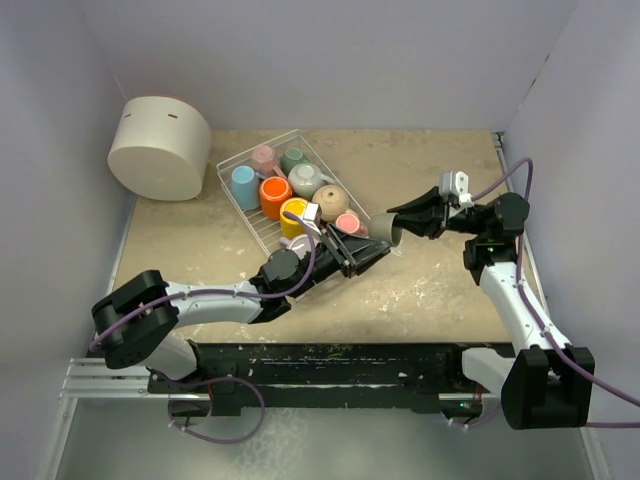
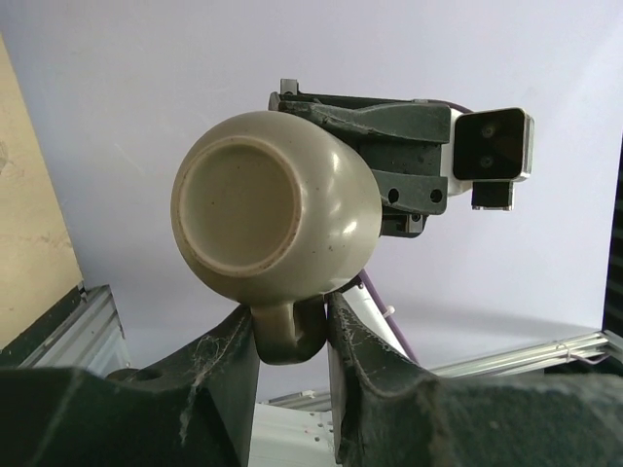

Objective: Load the cups into the dish rack
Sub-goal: Turn the cup upside down in the dish rack.

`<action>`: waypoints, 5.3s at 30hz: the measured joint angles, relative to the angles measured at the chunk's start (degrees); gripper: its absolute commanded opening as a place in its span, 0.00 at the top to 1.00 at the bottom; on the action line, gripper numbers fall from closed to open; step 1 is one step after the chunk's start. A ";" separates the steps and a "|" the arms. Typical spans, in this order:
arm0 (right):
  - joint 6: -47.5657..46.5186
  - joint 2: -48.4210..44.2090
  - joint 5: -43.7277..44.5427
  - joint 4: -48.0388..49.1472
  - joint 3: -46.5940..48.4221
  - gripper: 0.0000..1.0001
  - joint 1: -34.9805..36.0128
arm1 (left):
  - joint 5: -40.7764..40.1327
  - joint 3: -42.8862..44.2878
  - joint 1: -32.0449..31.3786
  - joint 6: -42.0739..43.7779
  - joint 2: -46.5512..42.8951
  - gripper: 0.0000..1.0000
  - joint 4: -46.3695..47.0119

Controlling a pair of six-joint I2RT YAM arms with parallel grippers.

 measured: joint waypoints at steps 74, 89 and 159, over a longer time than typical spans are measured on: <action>-30.38 -2.29 2.64 -43.93 10.62 0.19 -1.51 | -8.52 -2.38 24.52 29.33 -35.34 1.00 -62.07; -30.36 -2.29 3.02 -43.91 10.62 0.19 -1.66 | -12.09 5.53 27.80 36.63 -24.11 1.00 -70.62; -30.34 -2.29 3.06 -43.91 10.62 0.18 -1.92 | -19.43 15.02 28.24 50.36 -4.44 0.63 -75.58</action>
